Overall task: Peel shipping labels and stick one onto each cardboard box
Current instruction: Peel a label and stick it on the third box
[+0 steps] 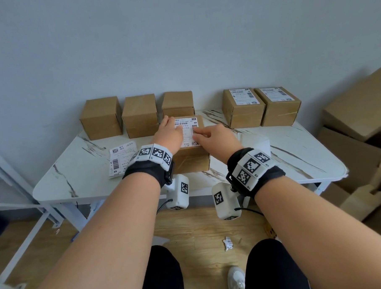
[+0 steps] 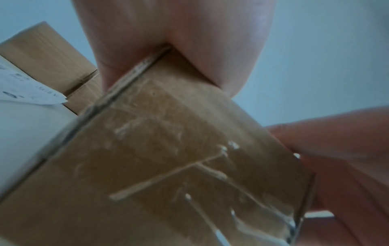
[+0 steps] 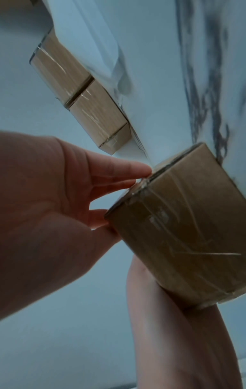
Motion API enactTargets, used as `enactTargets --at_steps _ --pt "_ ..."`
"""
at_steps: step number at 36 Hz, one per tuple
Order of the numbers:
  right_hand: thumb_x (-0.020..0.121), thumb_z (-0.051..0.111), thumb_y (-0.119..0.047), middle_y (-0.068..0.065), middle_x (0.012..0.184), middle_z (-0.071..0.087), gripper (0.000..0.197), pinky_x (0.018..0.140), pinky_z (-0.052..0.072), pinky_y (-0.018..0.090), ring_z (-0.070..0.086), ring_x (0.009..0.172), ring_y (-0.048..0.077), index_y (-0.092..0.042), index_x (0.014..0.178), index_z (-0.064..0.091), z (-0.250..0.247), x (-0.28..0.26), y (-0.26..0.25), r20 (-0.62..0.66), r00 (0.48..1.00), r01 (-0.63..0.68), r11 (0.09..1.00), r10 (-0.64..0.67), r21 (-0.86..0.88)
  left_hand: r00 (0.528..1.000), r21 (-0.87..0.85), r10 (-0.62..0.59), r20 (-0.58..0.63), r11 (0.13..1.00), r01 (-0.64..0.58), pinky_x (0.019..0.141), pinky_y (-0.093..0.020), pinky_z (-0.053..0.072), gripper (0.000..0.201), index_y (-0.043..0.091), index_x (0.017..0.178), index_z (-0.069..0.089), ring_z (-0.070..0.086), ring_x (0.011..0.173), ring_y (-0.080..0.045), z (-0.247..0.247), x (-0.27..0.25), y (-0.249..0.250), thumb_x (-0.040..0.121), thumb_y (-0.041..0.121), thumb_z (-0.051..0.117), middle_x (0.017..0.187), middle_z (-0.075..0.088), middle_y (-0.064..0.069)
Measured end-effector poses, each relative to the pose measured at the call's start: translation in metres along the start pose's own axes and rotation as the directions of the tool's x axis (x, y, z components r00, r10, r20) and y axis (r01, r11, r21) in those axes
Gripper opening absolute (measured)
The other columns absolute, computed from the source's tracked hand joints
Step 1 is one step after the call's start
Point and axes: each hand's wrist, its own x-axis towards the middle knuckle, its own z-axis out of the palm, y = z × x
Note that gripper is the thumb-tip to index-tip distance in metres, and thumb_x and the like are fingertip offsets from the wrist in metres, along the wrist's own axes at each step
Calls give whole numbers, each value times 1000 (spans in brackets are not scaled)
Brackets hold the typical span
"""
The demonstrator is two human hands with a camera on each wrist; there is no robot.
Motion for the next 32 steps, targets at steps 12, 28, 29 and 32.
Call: enactTargets --at_steps 12,28,29,32 --pt "96 49 -35 0 108 69 39 75 51 26 63 86 15 -27 134 57 3 -8 -5 43 999 -18 1000 17 6 996 -15 70 -55 997 -71 114 -36 24 53 17 152 16 22 144 -24 1 -40 -14 103 35 25 161 6 1" --pt "98 48 -37 -1 139 51 56 82 46 27 56 98 14 -33 150 30 -1 -22 -5 165 986 -29 999 23 36 993 -107 -19 -118 994 7 95 -38 42 64 24 151 11 52 121 -28 -2 -77 -17 97 49 35 143 45 -7" --pt "97 50 -38 -2 140 51 58 88 49 32 56 105 17 -32 150 28 0 -23 -4 153 988 -42 997 33 58 987 -105 -32 -159 994 15 91 -37 43 63 19 149 16 53 119 -29 -2 -81 -14 97 47 38 140 48 -8" --pt "90 59 -43 1 130 58 70 92 53 41 59 109 21 -24 150 28 3 -22 0 83 990 -122 987 114 101 973 -128 -63 -221 991 35 77 -33 44 50 15 135 34 60 102 -27 -1 -84 -10 96 45 43 125 58 -6"
